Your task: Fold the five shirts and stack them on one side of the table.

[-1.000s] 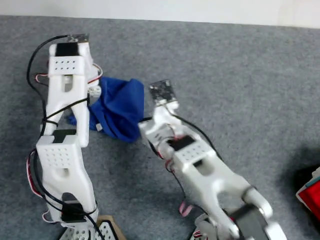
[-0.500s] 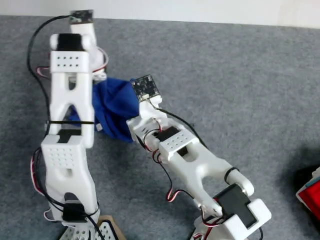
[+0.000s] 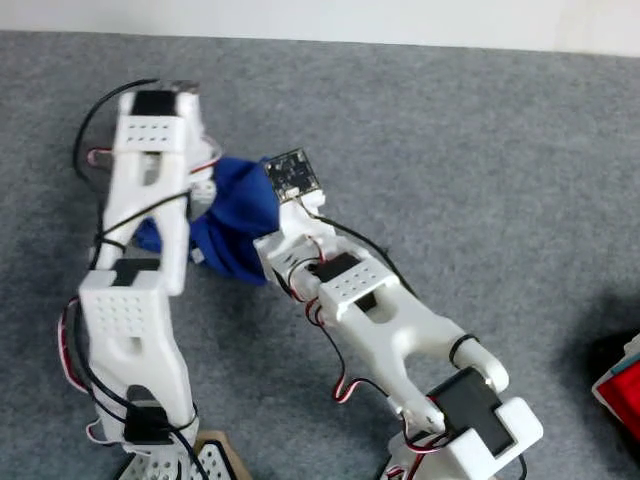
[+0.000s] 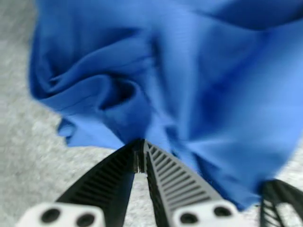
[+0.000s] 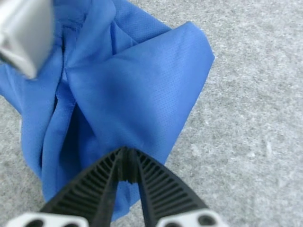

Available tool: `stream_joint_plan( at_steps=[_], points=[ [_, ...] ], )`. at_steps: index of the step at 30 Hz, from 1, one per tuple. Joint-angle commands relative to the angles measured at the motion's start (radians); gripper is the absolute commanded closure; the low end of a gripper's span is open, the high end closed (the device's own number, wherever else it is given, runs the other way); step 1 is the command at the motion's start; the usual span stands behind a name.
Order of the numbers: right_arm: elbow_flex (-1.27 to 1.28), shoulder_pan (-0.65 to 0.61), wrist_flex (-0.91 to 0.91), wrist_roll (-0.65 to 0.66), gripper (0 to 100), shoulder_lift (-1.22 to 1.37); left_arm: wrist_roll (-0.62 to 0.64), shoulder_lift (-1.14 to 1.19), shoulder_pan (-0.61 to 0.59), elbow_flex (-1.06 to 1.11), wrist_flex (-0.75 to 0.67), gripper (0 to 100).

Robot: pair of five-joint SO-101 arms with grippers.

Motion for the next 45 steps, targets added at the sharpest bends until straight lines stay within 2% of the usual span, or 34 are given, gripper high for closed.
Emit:
stream_joint_plan(
  at_steps=[1, 10, 13, 23, 25, 28, 33, 39, 45],
  points=[
    [-0.036, 0.015, -0.015, 0.011, 99.1, -0.004, -0.002, -0.059, -0.077, 0.038, 0.002, 99],
    [-0.036, 0.015, -0.013, 0.012, 99.1, -0.004, -0.005, -0.065, -0.188, 0.196, -0.026, 99],
    [-0.036, 0.015, -0.013, 0.012, 99.1, -0.004, -0.071, -0.081, -0.216, 0.183, -0.026, 99],
    [-0.035, 0.015, -0.013, 0.012, 99.1, -0.002, -0.083, -0.346, -0.298, 0.177, -0.025, 99],
    [-0.035, 0.015, -0.013, 0.012, 99.1, -0.002, -0.08, -0.404, -0.28, 0.174, -0.025, 99],
    [-0.035, 0.015, -0.013, 0.012, 99.1, -0.002, -0.078, -0.458, -0.183, 0.174, -0.041, 99],
    [-0.021, 0.024, -0.016, 0.012, 99.1, -0.002, -0.078, -0.36, -0.035, 0.176, -0.114, 99],
    [-0.01, 0.042, -0.016, 0.012, 99.1, -0.004, -0.078, -0.128, 0.035, 0.173, -0.292, 99],
    [-0.013, 0.048, -0.016, 0.012, 99.1, -0.004, -0.078, -0.087, 0.041, 0.174, -0.311, 99]
  ],
)
